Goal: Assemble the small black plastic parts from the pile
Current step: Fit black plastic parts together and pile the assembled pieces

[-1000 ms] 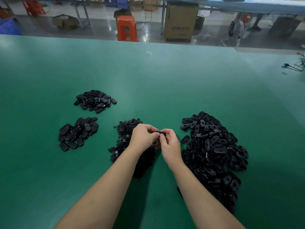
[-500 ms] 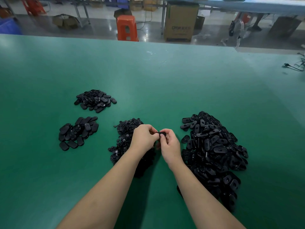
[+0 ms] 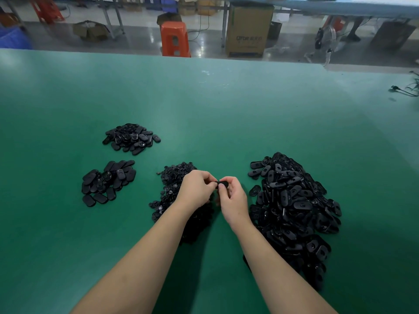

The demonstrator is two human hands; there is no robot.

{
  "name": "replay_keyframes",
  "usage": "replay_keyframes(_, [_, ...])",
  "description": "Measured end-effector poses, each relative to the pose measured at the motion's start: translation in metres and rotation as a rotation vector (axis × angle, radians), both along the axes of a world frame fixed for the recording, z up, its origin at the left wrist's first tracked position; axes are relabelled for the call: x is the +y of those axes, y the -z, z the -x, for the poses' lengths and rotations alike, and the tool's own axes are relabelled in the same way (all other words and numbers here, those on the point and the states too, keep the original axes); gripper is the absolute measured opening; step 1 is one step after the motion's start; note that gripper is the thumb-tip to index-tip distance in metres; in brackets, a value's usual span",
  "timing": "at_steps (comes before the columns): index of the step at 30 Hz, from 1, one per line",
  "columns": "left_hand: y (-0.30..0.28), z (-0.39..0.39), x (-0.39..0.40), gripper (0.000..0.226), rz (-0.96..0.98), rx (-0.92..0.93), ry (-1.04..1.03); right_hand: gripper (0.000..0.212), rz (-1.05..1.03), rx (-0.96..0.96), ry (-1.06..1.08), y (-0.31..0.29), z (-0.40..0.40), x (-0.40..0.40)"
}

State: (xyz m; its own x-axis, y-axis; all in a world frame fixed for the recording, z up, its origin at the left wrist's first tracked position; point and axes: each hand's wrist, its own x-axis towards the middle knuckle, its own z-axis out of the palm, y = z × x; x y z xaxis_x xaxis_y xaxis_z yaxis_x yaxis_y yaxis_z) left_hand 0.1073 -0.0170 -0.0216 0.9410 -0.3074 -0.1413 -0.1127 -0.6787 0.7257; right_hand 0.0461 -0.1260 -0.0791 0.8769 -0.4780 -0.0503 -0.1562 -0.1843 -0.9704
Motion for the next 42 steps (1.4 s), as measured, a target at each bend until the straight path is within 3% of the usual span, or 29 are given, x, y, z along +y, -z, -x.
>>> replay_keyframes(8, [0.001,0.001,0.004,0.005,0.006,-0.015,0.042,0.013,0.044,0.018,-0.015,0.000,0.000,0.001])
replay_keyframes(13, [0.001,0.003,0.008,0.011,-0.159,-0.098,0.148,0.017,0.018,0.034,0.005,-0.002,-0.001,0.002])
replay_keyframes(17, [-0.002,-0.007,0.036,0.012,-0.158,-0.229,-0.057,0.015,-0.057,-0.027,-0.016,-0.004,0.000,0.004])
replay_keyframes(25, [0.016,-0.042,0.163,0.022,-0.096,-0.173,-0.670,0.014,0.041,0.014,-0.074,-0.006,0.001,0.006])
replay_keyframes(29, [0.022,-0.043,0.188,0.029,-0.061,-0.212,-0.780,0.015,0.052,0.017,-0.078,-0.005,0.001,0.007])
replay_keyframes(32, [0.024,-0.035,0.182,0.025,0.026,-0.282,-0.722,0.015,0.080,0.035,-0.076,-0.006,0.001,0.008])
replay_keyframes(37, [0.040,-0.014,0.144,0.014,-0.034,-0.288,-0.335,0.014,0.101,0.059,-0.071,-0.009,0.002,0.009])
replay_keyframes(42, [0.054,-0.002,0.122,0.021,-0.174,-0.322,-0.307,0.012,0.029,0.139,-0.131,-0.023,0.000,0.004])
